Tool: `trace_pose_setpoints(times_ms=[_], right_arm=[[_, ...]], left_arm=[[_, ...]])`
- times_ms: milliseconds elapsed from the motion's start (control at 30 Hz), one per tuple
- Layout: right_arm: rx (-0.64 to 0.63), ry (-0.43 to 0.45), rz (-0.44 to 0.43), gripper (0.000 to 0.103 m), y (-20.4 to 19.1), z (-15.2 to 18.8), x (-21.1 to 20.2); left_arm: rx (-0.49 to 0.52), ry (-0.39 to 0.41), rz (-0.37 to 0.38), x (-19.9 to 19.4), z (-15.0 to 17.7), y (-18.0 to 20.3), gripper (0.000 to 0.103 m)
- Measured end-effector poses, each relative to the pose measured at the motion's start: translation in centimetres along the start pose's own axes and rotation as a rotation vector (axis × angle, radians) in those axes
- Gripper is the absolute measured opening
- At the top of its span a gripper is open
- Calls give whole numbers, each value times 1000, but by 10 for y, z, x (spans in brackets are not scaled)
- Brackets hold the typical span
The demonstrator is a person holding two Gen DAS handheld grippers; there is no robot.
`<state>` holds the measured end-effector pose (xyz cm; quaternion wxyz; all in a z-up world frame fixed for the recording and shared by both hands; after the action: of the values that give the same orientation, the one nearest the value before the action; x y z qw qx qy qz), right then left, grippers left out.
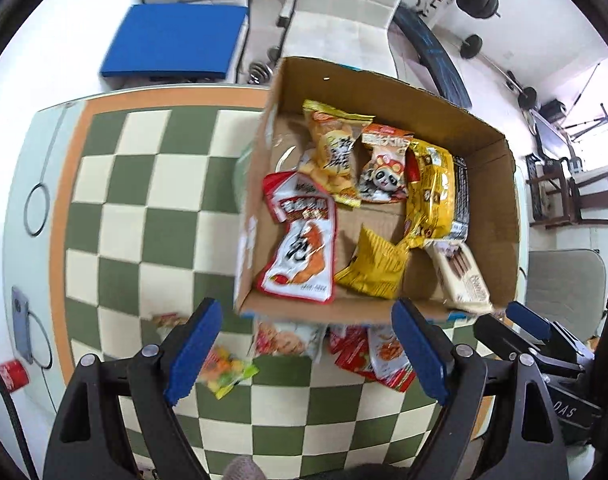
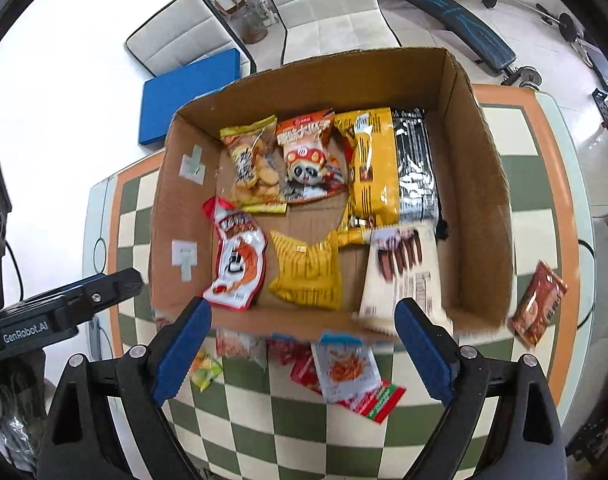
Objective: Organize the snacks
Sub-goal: 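Lower both bags into the box and open both tools, then grasp the red-white fish snack pouch with the right tool while the left grasps the candy-ball bag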
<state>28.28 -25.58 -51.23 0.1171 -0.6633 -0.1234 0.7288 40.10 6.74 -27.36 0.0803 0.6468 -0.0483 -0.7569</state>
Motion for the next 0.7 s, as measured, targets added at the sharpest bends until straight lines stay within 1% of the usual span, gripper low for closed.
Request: trace_pose_setpoints(times_ms=[100, 167, 233, 300, 367, 433, 467, 533, 600, 633, 667, 700], right_arm=[[-14, -8, 10, 95, 3, 23, 2], [-39, -29, 25, 95, 6, 38, 10], [-69, -68, 58, 95, 10, 53, 25], [-77, -114, 83, 95, 17, 64, 42], [-62, -163, 69, 95, 25, 71, 64], [-41, -188, 58, 95, 31, 71, 83], [-34, -195, 68, 95, 34, 69, 95], [-24, -200, 78, 95, 36, 64, 111], [-11, -203, 89, 95, 37, 58, 125], [-9, -207, 96, 95, 38, 56, 132], [0, -212, 108, 95, 40, 53, 140], [10, -215, 115, 95, 42, 51, 146]], left_arm=[[-18, 25, -36, 2, 25, -9, 87], [-30, 37, -76, 9, 44, -14, 87], [-46, 28, -96, 21, 57, -19, 87], [-77, -9, -91, 43, 71, -28, 87], [-112, -60, -93, 68, 79, -37, 87], [-149, -95, -99, 90, 86, -49, 87], [-169, -116, -109, 101, 89, -56, 87], [-212, -163, -81, 123, 92, -70, 87], [-261, -186, -48, 133, 95, -83, 87], [-284, -196, -23, 138, 95, -90, 87], [-325, -209, 26, 143, 95, -99, 87], [-355, -218, 54, 146, 95, -106, 87]])
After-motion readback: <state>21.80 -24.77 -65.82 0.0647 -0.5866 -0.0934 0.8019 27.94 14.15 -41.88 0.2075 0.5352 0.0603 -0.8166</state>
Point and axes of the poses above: each gripper's, at about its wrist camera, not at the fingertips, and x roughly the way its jaws point, y to its right, z to its underside, the point moved 4 cm from there along x, roughly the way its jaws point, and after that the axes turned 15 degrees about -y, right-handed, at the moved point
